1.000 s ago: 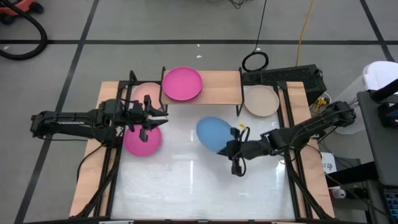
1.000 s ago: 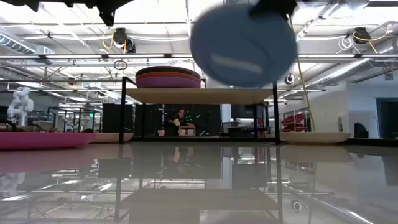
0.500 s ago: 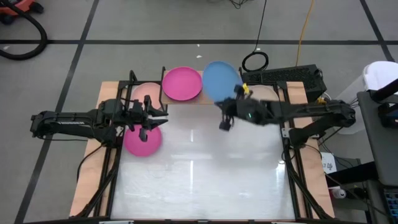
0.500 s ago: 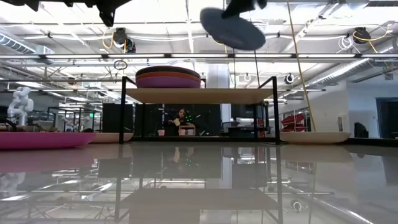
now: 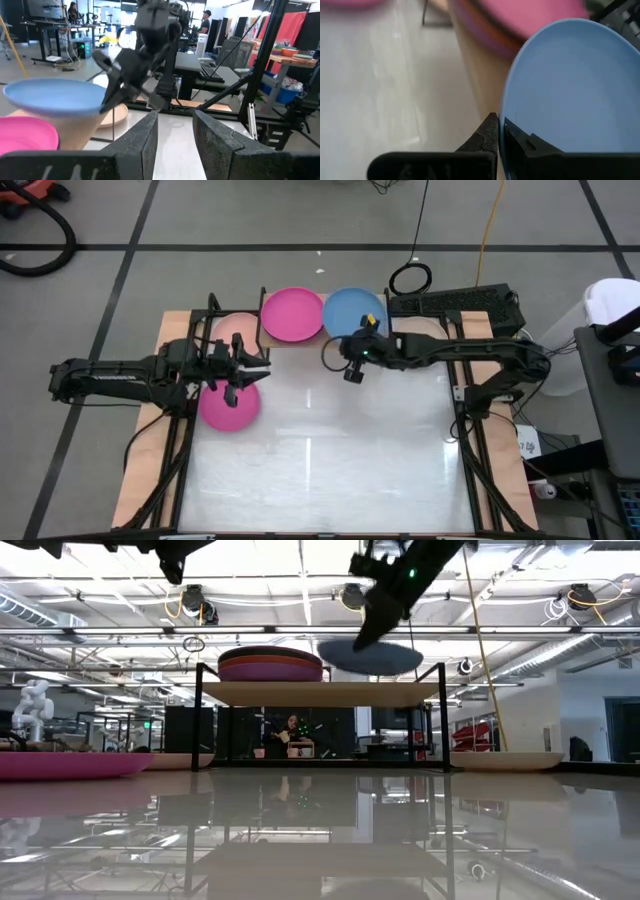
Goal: Place and stack plates onto a shelf
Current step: Put the blue plate on the shelf
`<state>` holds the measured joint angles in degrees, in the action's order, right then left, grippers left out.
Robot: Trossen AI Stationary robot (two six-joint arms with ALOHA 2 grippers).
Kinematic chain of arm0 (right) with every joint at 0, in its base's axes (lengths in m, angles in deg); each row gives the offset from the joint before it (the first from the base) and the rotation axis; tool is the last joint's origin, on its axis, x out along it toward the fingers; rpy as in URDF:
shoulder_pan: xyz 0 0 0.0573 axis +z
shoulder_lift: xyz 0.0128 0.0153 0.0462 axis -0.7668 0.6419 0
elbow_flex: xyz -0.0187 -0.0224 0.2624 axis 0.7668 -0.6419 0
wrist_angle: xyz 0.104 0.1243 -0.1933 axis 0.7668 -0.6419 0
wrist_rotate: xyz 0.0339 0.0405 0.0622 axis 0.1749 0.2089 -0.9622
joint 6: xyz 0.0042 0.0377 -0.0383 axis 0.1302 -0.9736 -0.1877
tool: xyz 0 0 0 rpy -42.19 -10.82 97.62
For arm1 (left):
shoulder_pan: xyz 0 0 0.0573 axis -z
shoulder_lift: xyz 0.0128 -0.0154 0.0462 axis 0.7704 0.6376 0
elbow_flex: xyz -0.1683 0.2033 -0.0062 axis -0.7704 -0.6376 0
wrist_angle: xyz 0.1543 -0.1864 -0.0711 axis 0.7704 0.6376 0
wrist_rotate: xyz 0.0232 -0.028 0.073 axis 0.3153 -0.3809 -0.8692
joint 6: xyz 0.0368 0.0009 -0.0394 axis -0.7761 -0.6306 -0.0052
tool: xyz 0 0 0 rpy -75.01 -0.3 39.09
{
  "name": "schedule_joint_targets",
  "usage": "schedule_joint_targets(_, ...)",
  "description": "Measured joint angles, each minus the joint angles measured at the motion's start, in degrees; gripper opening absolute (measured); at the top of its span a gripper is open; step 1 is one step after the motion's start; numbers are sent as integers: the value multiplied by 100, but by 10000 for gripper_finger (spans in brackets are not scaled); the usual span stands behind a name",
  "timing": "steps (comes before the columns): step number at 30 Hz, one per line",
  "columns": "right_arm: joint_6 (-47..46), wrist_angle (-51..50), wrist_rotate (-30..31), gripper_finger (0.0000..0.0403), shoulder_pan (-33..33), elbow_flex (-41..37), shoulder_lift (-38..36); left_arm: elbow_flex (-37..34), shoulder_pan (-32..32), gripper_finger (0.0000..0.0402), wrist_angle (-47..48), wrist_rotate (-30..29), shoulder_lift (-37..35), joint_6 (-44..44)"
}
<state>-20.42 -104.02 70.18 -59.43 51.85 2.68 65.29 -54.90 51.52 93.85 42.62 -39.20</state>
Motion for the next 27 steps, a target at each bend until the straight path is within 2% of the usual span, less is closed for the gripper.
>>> schedule_joint_targets(8,-137,-87,52,0,-325,0,448,0,0,127,44,-1,-2,-25)
schedule_joint_targets(17,-315,-156,-3,1,-442,2,395,0,0,127,48,-2,-1,-68)
schedule_joint_targets(27,-423,-244,21,34,-447,0,370,0,0,127,50,-2,0,-140)
